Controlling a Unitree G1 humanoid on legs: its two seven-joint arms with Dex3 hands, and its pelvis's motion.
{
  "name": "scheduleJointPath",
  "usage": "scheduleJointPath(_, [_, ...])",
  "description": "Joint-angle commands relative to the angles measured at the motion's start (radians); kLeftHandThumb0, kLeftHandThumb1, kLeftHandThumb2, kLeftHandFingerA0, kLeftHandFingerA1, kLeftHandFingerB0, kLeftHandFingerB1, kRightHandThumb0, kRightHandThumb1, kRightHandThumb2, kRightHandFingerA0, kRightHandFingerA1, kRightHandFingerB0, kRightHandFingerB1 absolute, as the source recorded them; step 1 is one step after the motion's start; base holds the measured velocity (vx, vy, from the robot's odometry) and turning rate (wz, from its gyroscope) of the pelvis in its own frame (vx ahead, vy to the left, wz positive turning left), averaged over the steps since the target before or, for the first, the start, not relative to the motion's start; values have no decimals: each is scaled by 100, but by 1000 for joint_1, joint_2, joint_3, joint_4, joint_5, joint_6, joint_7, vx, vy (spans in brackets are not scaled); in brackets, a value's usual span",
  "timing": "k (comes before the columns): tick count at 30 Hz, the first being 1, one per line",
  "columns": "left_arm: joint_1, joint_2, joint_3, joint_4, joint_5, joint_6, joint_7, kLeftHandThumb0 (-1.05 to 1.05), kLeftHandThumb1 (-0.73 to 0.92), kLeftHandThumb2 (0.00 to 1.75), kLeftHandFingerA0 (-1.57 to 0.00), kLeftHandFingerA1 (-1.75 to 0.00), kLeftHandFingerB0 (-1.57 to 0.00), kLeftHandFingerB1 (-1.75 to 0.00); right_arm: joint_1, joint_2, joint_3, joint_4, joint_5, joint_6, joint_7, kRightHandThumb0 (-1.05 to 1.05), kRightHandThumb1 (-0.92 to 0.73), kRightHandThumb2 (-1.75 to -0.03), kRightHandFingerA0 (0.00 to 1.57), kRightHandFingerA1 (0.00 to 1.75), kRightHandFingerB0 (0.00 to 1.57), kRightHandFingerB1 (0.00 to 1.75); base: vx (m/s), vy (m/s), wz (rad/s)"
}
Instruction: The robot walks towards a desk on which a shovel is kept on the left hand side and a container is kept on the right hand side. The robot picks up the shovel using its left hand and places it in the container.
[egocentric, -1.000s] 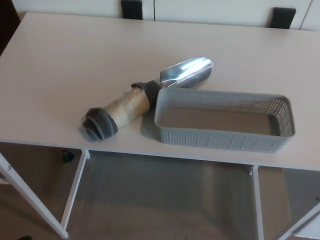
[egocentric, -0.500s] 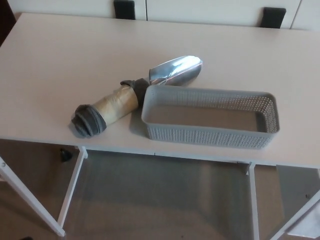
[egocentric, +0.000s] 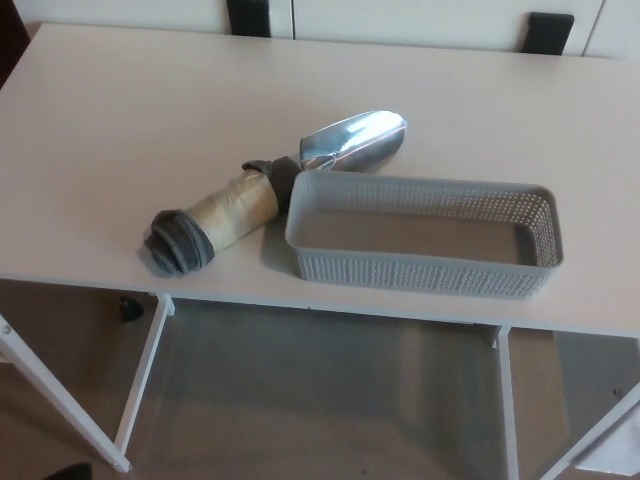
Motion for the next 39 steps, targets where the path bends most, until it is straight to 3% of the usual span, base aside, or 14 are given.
scheduleJointPath(1, [122, 171, 153, -847, -339, -268, -241, -48, 48, 68, -31, -42, -23, -37, -29, -20, -14, -4, -11, -22, -16, -28, -58, -57, 74, 58, 51, 46, 0, 0, 0])
scheduleJointPath(4, [9, 227, 286, -930, -441, -259, -154, -35, 49, 55, -38, -37, -29, -31, -32, -25, -10, -10, -28, -41, -24, -34, -57, -56, 73, 57, 52, 46, 0, 0, 0])
scheduleJointPath(11, [-346, 421, 431, -933, -503, -135, 47, -43, 41, 64, -32, -41, -22, -36, -27, -27, -2, -26, -34, -57, -17, -31, -56, -56, 78, 61, 53, 47, 0, 0, 0])
scheduleJointPath(13, [-526, 452, 384, -891, -352, -59, 109, -35, 46, 54, -39, -35, -28, -30, -22, -22, 3, -32, -41, -40, -27, -27, -58, -57, 77, 61, 53, 47, 0, 0, 0])
scheduleJointPath(15, [-637, 474, 324, -836, -262, -6, 99, -45, 42, 66, -28, -40, -21, -37, -21, -25, 4, -32, -41, -36, -23, -29, -57, -57, 77, 61, 52, 47, 0, 0, 0])
scheduleJointPath(19, [-847, 440, 118, -660, 127, 6, 117, -66, 45, 76, -33, -44, -25, -40, 1, -27, 12, -37, -53, -46, -23, -31, -57, -56, 74, 57, 52, 46, 0, 0, 0])
scheduleJointPath(22, [-971, 437, -36, -488, 358, 34, 132, -61, 43, 72, -30, -43, -24, -39, 5, -26, 19, -35, -57, -48, -23, -30, -57, -56, 73, 56, 52, 46, 0, 0, 0])
scheduleJointPath(24, [-1026, 420, -96, -388, 425, 21, 146, -51, 48, 55, -34, -36, -29, -30, 8, -28, 23, -37, -63, -54, -23, -30, -57, -56, 72, 56, 51, 46, 0, 0, 0])
scheduleJointPath(32, [-1212, 411, -340, 14, 690, 39, 211, -60, 41, 69, -21, -39, -15, -35, 13, -34, 29, -44, -63, -72, -8, -32, -57, -56, 71, 56, 52, 46, 0, 0, 0])
scheduleJointPath(33, [-1232, 405, -370, 46, 711, 59, 211, -29, 23, 84, -6, -50, -6, -49, 12, -36, 29, -44, -67, -79, -8, -32, -57, -56, 72, 56, 52, 47, 0, 0, 0])
scheduleJointPath(34, [-1242, 403, -386, 66, 718, 65, 210, -59, 45, 55, -21, -31, -17, -27, 12, -37, 29, -44, -67, -82, -6, -32, -57, -56, 71, 56, 52, 47, 0, 0, 0])
scheduleJointPath(35, [-1251, 401, -402, 84, 725, 71, 208, -59, 45, 55, -21, -31, -17, -27, 13, -38, 30, -43, -67, -85, -4, -32, -57, -56, 71, 56, 52, 47, 0, 0, 0])
scheduleJointPath(36, [-1280, 401, -457, 137, 773, 87, 201, -34, 22, 84, -1, -49, 0, -47, 12, -39, 29, -46, -67, -79, -5, -32, -57, -56, 72, 56, 52, 46, 0, 0, 0])
scheduleJointPath(39, [-1324, 395, -536, 201, 820, 127, 171, -34, 22, 84, -1, -49, 0, -47, 11, -39, 31, -51, -72, -81, -7, -32, -57, -56, 72, 56, 52, 47, 0, 0, 0])
